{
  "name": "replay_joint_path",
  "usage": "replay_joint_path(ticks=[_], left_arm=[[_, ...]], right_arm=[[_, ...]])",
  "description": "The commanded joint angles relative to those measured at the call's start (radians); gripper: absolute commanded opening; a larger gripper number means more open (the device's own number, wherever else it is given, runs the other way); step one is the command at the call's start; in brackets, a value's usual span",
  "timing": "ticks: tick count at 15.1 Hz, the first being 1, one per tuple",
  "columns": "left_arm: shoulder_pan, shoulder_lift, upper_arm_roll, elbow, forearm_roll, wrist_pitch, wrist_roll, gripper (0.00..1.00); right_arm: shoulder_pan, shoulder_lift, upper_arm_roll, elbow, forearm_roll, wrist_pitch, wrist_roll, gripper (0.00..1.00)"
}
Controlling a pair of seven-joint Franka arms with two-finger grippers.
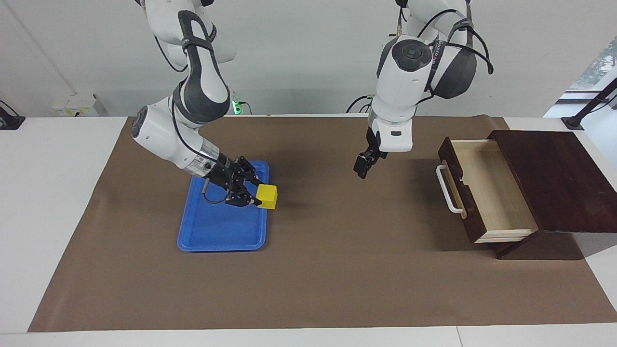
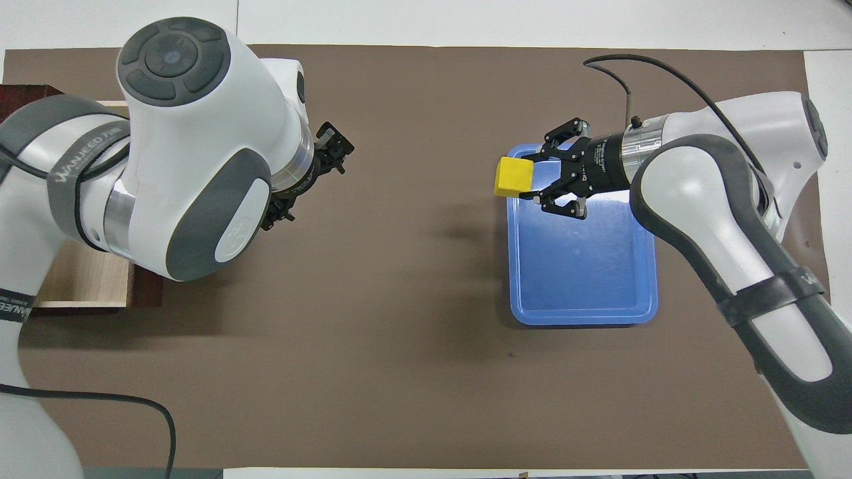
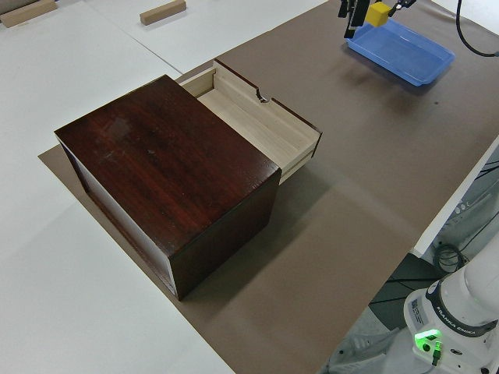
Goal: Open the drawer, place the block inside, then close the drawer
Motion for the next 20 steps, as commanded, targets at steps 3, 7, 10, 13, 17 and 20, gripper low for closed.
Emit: replay_joint_path(ticks=[3, 7, 10, 13, 17, 20], left_arm=[[-0.012, 0.015, 0.016, 0.027, -0.015, -0.002, 0.071, 1.00], [-0.010, 0.019, 0.017, 0.028, -0.060, 0.027, -0.328, 1.00], [-0.012, 0.019, 0.019, 0.027, -0.049, 0.060, -0.572, 1.00], [-0.024, 0.022, 0.019, 0.027, 0.006, 0.060, -0.766, 1.00], [-0.043, 0.025, 0.017, 0.024, 0.024, 0.052, -0.832, 1.00], [-0.056, 0.024, 0.017, 0.002, 0.024, 0.058, -0.854, 1.00]], right_arm=[[-0.023, -0.026, 0.009, -0.021, 0.004, -0.021, -0.036, 0.00], [-0.014, -0.026, 0.009, -0.019, 0.004, -0.021, -0.036, 0.00], [-0.011, -0.026, 0.011, -0.016, 0.004, -0.018, -0.031, 0.00], [0.052, -0.023, 0.021, -0.002, 0.012, 0.002, 0.030, 0.00], [0.200, -0.020, 0.021, -0.001, 0.018, 0.097, 0.102, 0.00], [0.271, -0.020, 0.021, -0.001, 0.054, 0.118, 0.122, 0.00]])
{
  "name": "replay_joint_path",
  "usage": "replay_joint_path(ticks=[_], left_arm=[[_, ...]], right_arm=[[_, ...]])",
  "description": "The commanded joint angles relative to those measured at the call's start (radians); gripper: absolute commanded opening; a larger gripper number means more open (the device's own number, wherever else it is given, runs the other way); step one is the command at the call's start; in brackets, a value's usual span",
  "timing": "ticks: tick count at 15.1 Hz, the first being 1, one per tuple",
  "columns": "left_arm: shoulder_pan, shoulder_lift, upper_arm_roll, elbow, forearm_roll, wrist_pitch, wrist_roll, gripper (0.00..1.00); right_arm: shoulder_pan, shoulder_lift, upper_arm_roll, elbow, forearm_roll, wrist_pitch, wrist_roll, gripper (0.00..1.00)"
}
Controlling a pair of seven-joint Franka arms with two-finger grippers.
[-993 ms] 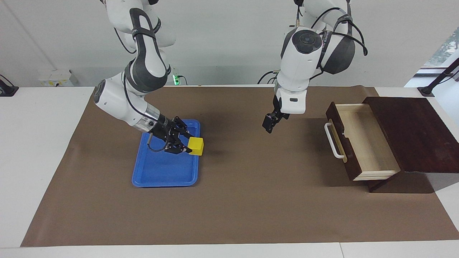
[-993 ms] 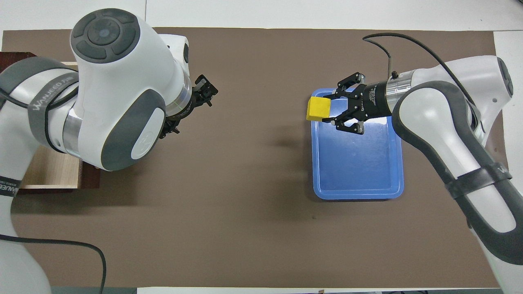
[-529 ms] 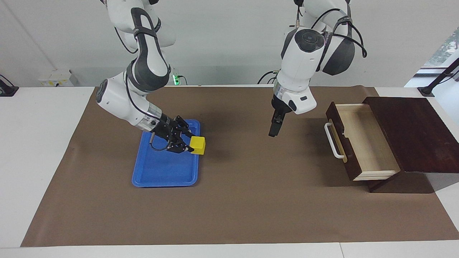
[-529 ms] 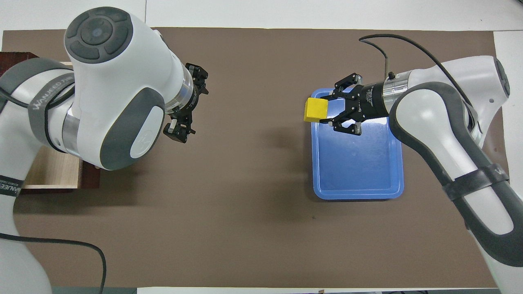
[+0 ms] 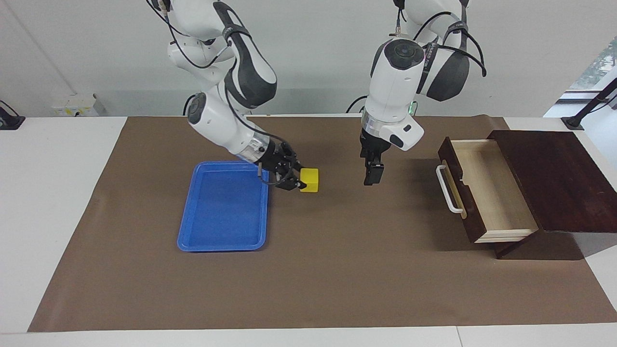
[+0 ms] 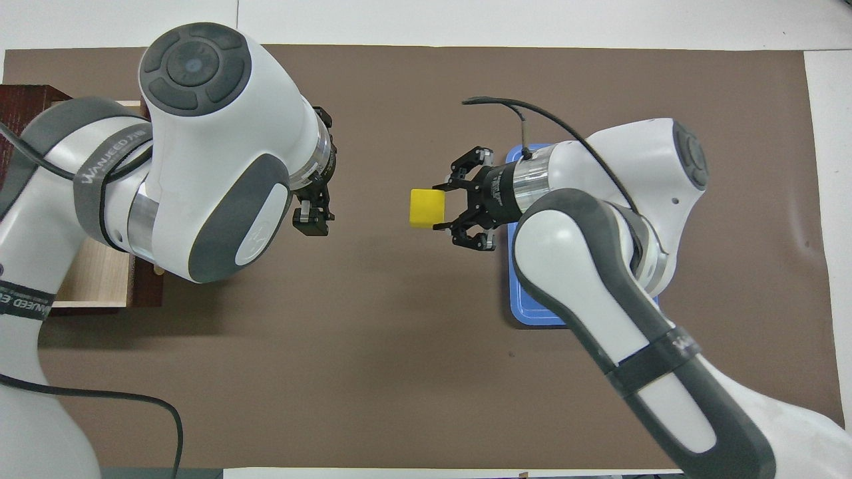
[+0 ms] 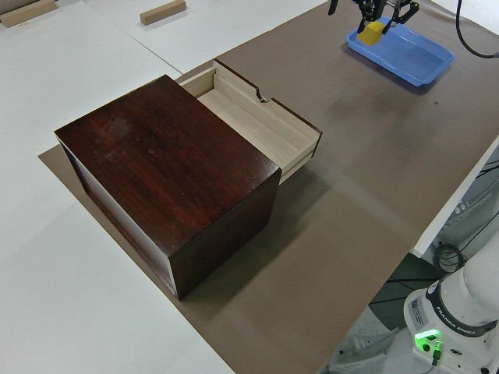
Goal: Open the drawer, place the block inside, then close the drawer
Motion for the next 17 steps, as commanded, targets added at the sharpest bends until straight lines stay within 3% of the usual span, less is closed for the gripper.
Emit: replay_joint_path(ticks=[1, 17], left_arm=[[-0.025, 0.007, 0.014, -0.016, 0.022, 0.010, -0.044, 1.00], [-0.117, -0.044, 0.015, -0.139, 0.052, 0.019, -0.199, 1.00]], right_arm=[[0.037, -0.013, -0.003, -0.006, 0.054, 0.009, 0.013, 0.00], [0.076, -0.010, -0.002, 0.008, 0.079, 0.032, 0.056, 0.00]])
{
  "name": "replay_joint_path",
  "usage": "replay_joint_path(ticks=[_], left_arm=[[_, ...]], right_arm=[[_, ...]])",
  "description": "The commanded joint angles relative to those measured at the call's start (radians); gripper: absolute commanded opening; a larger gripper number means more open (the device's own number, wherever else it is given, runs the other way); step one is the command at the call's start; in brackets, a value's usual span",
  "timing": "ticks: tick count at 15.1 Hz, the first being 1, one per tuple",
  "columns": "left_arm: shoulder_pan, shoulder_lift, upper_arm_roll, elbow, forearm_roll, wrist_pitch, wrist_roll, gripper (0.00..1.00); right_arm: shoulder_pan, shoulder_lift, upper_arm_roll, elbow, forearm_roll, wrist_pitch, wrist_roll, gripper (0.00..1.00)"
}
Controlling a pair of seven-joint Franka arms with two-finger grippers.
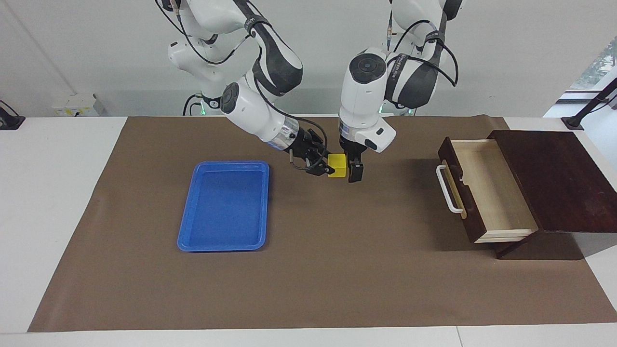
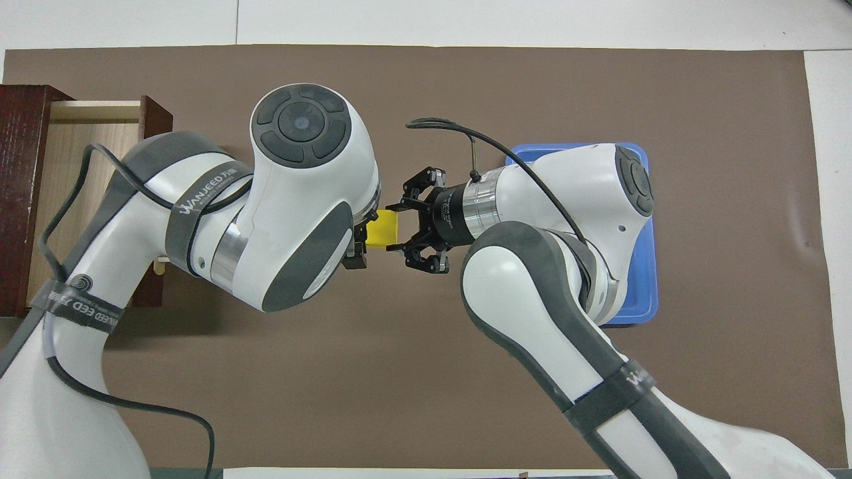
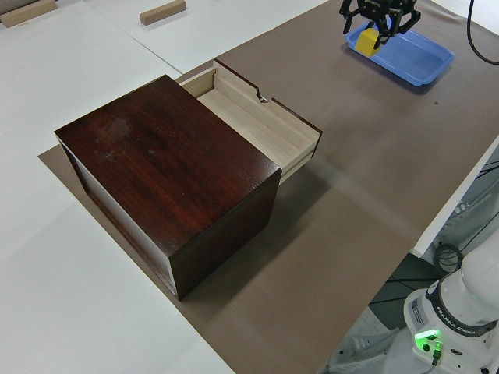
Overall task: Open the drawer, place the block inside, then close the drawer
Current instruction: 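Grasp the cube with the left gripper while the right gripper opens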
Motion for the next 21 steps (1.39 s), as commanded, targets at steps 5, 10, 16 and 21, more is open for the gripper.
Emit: replay_joint_path(ticks=[5, 10, 16, 21], left_arm=[[-0.036, -0.053, 0.013, -0.083, 0.024, 0.026, -0.031, 1.00], [-0.034, -0.057, 0.013, -0.092, 0.025, 0.044, -0.026, 0.50], [-0.033, -0.056, 0.012, -0.091, 0.024, 0.056, -0.022, 0.00], [-0.031, -0.056, 0.012, -0.092, 0.024, 0.059, -0.018, 0.00]], right_arm=[[-0.006, -0.008, 0.001, 0.001, 0.023, 0.002, 0.016, 0.00], [-0.006, -0.008, 0.001, 0.001, 0.023, -0.001, 0.014, 0.00], [-0.005, -0.008, -0.001, 0.002, 0.023, 0.002, 0.014, 0.00], [0.005, -0.008, -0.001, 0.007, 0.023, 0.006, 0.048, 0.97]])
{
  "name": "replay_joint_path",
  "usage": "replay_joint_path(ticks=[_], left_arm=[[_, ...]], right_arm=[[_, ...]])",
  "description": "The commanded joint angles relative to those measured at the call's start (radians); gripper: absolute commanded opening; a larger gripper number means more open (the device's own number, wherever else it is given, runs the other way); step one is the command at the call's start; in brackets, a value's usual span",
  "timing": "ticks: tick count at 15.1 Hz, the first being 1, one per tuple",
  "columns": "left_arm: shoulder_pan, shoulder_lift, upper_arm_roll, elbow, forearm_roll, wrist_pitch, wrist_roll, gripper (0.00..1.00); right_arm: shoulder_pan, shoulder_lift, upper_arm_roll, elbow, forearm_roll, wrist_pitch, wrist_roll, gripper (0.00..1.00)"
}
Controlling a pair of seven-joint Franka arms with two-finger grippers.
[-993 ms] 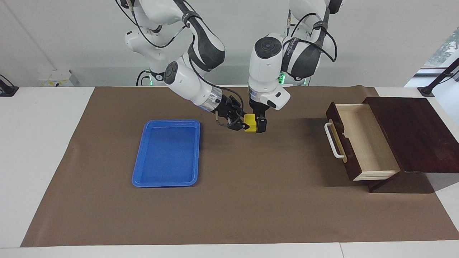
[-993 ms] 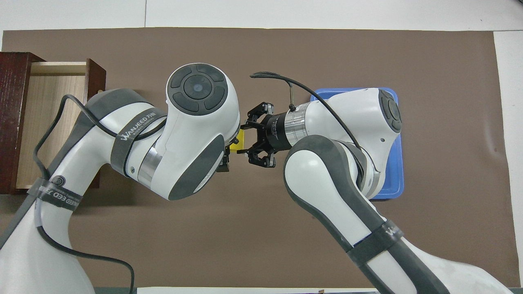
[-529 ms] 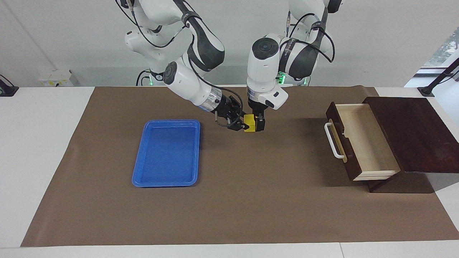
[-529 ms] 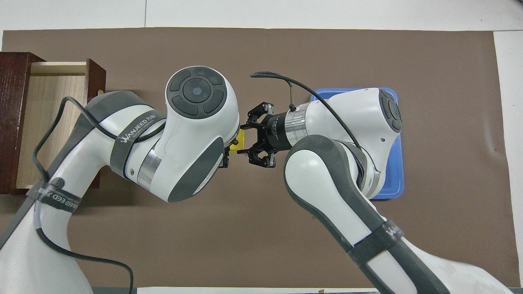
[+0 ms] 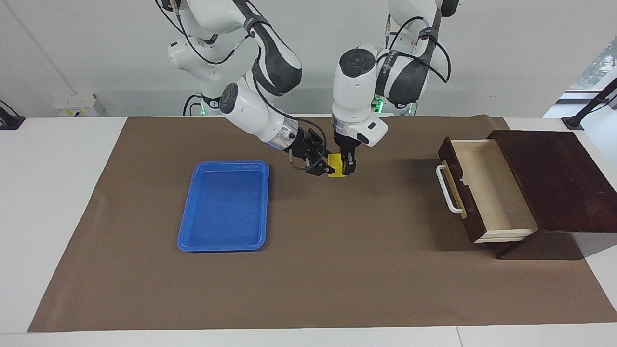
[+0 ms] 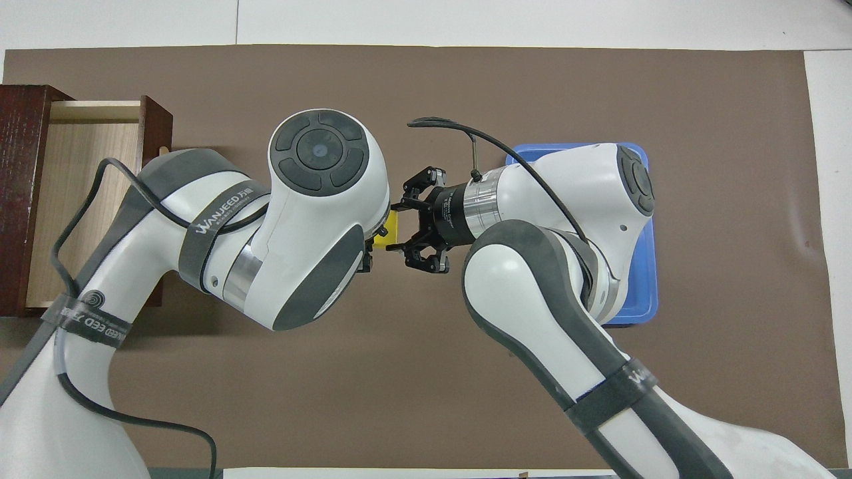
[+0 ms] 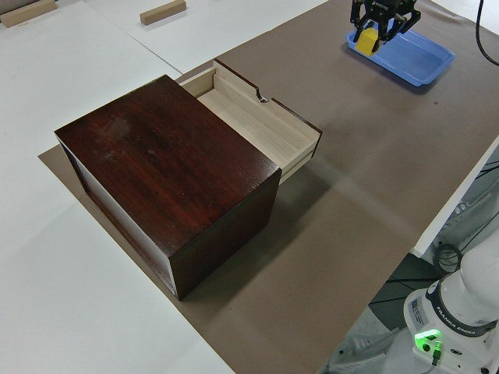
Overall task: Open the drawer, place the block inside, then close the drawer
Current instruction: 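Grasp the cube with the left gripper while the right gripper opens, then lower the cube into the drawer with the left gripper while the right gripper withdraws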
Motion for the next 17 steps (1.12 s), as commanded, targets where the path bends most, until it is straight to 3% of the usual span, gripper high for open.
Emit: replay_joint_path(ticks=[1, 6, 9, 12, 14, 17], left_arm=[[-0.011, -0.032, 0.011, -0.043, 0.008, 0.027, -0.009, 0.00], [0.009, -0.030, 0.014, -0.040, 0.011, 0.009, 0.028, 0.00], [0.080, -0.024, 0.014, -0.002, 0.053, -0.020, 0.097, 0.00], [0.205, -0.036, 0.014, 0.034, 0.053, -0.053, 0.254, 0.00], [0.302, -0.036, 0.014, 0.080, 0.051, -0.054, 0.345, 0.00], [0.420, -0.029, 0.016, 0.117, 0.041, -0.102, 0.544, 0.00]], right_arm=[[0.003, -0.006, 0.002, 0.012, 0.015, 0.007, 0.058, 1.00], [-0.014, -0.003, -0.004, 0.028, 0.015, -0.011, 0.066, 1.00], [-0.075, -0.008, -0.012, 0.054, -0.007, -0.072, 0.064, 1.00], [-0.189, -0.011, -0.009, 0.114, -0.187, -0.196, 0.032, 1.00], [-0.249, -0.011, -0.012, 0.148, -0.296, -0.279, -0.085, 1.00], [-0.341, -0.011, -0.014, 0.177, -0.413, -0.399, -0.416, 1.00]])
